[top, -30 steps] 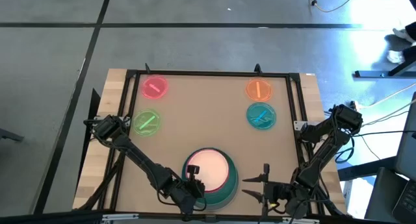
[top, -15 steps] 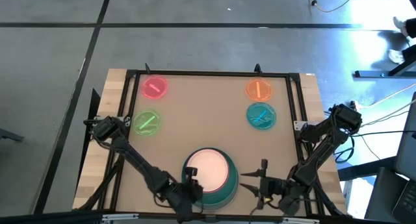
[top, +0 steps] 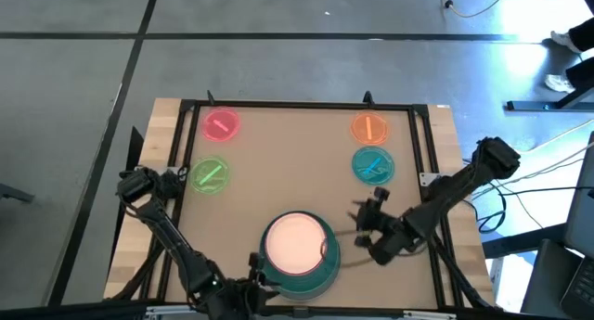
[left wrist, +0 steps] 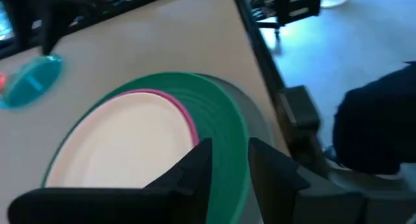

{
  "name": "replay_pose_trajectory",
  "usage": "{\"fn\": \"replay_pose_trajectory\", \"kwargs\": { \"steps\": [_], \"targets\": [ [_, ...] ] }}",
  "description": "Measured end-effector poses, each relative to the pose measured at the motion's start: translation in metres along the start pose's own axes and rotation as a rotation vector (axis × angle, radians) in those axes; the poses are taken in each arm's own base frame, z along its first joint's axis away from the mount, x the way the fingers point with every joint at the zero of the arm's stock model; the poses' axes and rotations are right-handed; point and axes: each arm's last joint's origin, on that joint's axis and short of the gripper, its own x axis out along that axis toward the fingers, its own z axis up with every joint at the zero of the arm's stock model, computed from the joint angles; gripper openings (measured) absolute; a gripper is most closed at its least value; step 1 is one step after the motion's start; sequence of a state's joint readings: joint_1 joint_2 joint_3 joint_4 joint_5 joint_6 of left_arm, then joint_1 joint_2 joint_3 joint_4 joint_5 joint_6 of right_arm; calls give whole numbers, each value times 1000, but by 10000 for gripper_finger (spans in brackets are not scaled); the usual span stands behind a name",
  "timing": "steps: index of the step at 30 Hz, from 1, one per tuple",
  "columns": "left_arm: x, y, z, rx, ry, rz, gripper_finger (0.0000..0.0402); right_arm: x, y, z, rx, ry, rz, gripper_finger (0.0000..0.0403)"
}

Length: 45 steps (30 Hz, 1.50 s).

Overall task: Stack plastic plates
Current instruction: Stack the transparent blue plate on top of the white plate

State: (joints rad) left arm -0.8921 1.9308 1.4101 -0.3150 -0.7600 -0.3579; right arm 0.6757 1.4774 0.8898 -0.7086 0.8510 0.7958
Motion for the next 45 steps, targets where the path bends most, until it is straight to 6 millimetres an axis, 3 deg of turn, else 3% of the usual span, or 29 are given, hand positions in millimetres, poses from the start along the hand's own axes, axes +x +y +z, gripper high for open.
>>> {"fn": "replay_pose_trajectory", "kwargs": {
  "steps": [5,10,15,20,29,39,45],
  "targets": [
    [-2,-5,-3,-7,-12,-39,94,25,-32,-2,0,223,-148,159],
    [2,2,-25,-61,-56,-62,94,55,-55,-5,3,348,-174,159],
    [-4,19,-41,-178,-128,-115,94,88,-73,-24,50,445,-98,159],
    [-12,31,-50,-223,-164,-130,94,107,-90,-43,106,462,-117,159],
    [-6,39,-56,-286,-146,-94,94,112,-95,-47,111,452,-120,148],
    [-4,41,-56,-291,-144,-89,94,115,-93,-45,90,416,-92,13],
    [-3,42,-56,-292,-144,-82,94,117,-92,-42,87,393,-63,10]
  ]
}}
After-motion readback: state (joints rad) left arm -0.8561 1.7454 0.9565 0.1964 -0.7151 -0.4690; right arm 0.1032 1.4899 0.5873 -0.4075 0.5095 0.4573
